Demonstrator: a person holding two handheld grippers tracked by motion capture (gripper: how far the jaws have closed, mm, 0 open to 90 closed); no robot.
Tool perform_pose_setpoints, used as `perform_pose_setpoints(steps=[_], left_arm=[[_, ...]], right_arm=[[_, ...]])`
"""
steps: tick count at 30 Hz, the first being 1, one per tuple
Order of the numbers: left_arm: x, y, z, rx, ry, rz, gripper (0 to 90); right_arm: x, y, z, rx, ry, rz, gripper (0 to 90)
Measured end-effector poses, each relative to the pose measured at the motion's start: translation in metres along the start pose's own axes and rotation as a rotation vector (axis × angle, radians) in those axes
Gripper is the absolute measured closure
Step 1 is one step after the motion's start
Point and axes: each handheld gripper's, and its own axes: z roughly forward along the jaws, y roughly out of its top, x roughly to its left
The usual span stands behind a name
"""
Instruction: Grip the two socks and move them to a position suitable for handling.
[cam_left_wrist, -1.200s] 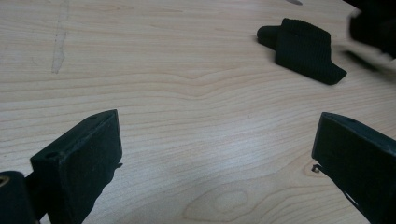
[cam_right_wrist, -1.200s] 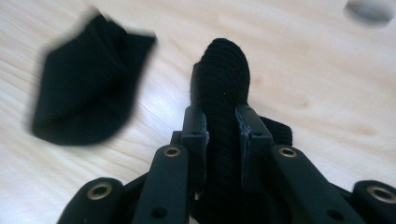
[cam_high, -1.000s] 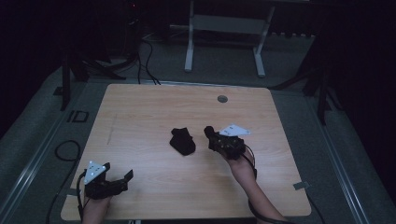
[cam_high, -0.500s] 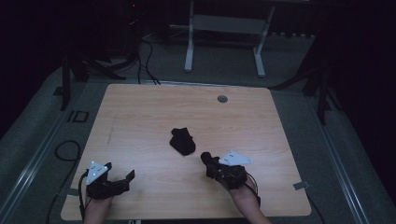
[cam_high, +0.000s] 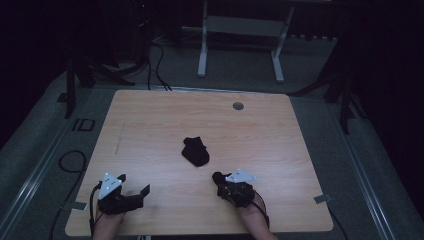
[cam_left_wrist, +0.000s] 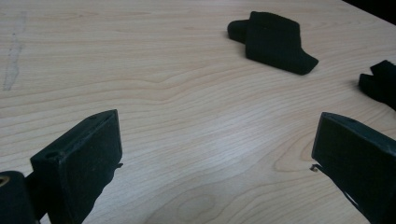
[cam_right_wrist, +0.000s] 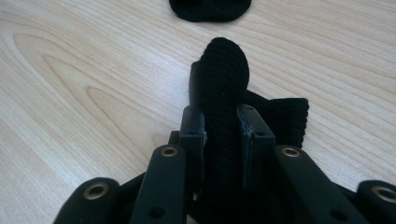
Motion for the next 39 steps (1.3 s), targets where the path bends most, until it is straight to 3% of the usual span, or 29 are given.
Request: perform_pose_setpoints(steps=[3, 4, 7, 9, 13, 14, 18, 19, 22, 23, 24, 25, 26, 28, 29, 30, 31, 32, 33, 34, 36, 37, 38, 39], left_arm=[[-0.001, 0.0, 0.0, 0.003, -0.006, 0.001, 1.9], [-0.001, 0.0, 0.0, 0.003, -0.007, 0.002, 1.9], [-0.002, 0.0, 0.0, 0.0, -0.009, 0.01, 1.9], [-0.002, 0.0, 0.0, -0.001, -0.017, 0.004, 1.9], [-0.007, 0.001, 0.003, -0.001, -0.047, -0.007, 1.9], [-0.013, 0.002, 0.006, 0.007, -0.063, 0.009, 1.9], [-0.023, 0.002, 0.011, 0.02, -0.092, 0.03, 1.9], [-0.026, 0.003, 0.013, 0.025, -0.102, 0.037, 1.9], [-0.034, 0.003, 0.018, 0.041, -0.124, 0.061, 1.9], [-0.037, 0.003, 0.02, 0.049, -0.131, 0.07, 1.9], [-0.039, 0.003, 0.022, 0.054, -0.14, 0.074, 1.9], [-0.041, 0.003, 0.024, 0.059, -0.147, 0.074, 2.8], [-0.043, 0.003, 0.026, 0.065, -0.154, 0.077, 2.8], [-0.049, 0.004, 0.032, 0.081, -0.178, 0.085, 3.9], [-0.049, 0.004, 0.032, 0.081, -0.178, 0.085, 5.0], [-0.054, 0.006, 0.035, 0.085, -0.209, 0.087, 6.1], [-0.054, 0.006, 0.035, 0.085, -0.209, 0.087, 6.1], [-0.058, 0.009, 0.038, 0.092, -0.249, 0.091, 6.4], [-0.058, 0.009, 0.038, 0.092, -0.249, 0.091, 9.1], [-0.06, 0.011, 0.04, 0.092, -0.264, 0.093, 14.8], [-0.066, 0.021, 0.045, 0.086, -0.328, 0.094, 15.9], [-0.066, 0.021, 0.045, 0.086, -0.328, 0.094, 19.3], [-0.069, 0.026, 0.046, 0.078, -0.348, 0.105, 23.2], [-0.076, 0.035, 0.05, 0.068, -0.405, 0.116, 26.7]], right_arm=[[0.0, 0.0, 0.0, -0.001, 0.011, 0.013, 67.2], [-0.003, 0.003, -0.005, -0.015, 0.052, 0.044, 55.1], [-0.009, 0.016, -0.025, -0.086, 0.049, 0.034, 42.3], [-0.017, 0.025, -0.037, -0.107, 0.047, 0.041, 38.7], [-0.027, 0.028, -0.035, -0.059, 0.052, 0.045, 35.6], [-0.03, 0.023, -0.027, -0.02, 0.077, 0.064, 33.8], [-0.027, 0.015, -0.014, 0.019, 0.088, 0.049, 32.4], [-0.024, 0.01, -0.007, 0.046, 0.069, 0.023, 33.7], [-0.023, 0.007, -0.003, 0.06, 0.062, -0.002, 36.4], [-0.021, 0.007, -0.003, 0.072, 0.038, -0.054, 47.0], [-0.021, 0.007, -0.003, 0.072, 0.038, -0.054, 47.0], [-0.018, 0.005, -0.003, 0.065, 0.012, -0.088, 59.2], [-0.018, 0.005, -0.003, 0.065, 0.012, -0.088, 59.2], [-0.016, 0.003, -0.002, 0.048, 0.01, -0.1, 75.5], [-0.016, 0.003, -0.002, 0.048, 0.01, -0.1, 75.5], [-0.015, 0.004, -0.002, 0.042, 0.01, -0.093, 79.5], [-0.015, 0.004, -0.002, 0.042, 0.01, -0.093, 79.5], [-0.015, 0.007, -0.006, 0.037, 0.024, -0.076, 80.7], [-0.015, 0.007, -0.006, 0.037, 0.024, -0.076, 80.7], [-0.015, 0.013, -0.016, 0.003, 0.04, -0.073, 80.8], [-0.014, 0.022, -0.032, -0.054, 0.058, -0.068, 80.8], [-0.014, 0.022, -0.032, -0.054, 0.058, -0.068, 80.8], [-0.013, 0.031, -0.05, -0.115, 0.097, -0.065, 80.8], [-0.011, 0.035, -0.058, -0.136, 0.11, -0.069, 80.8]])
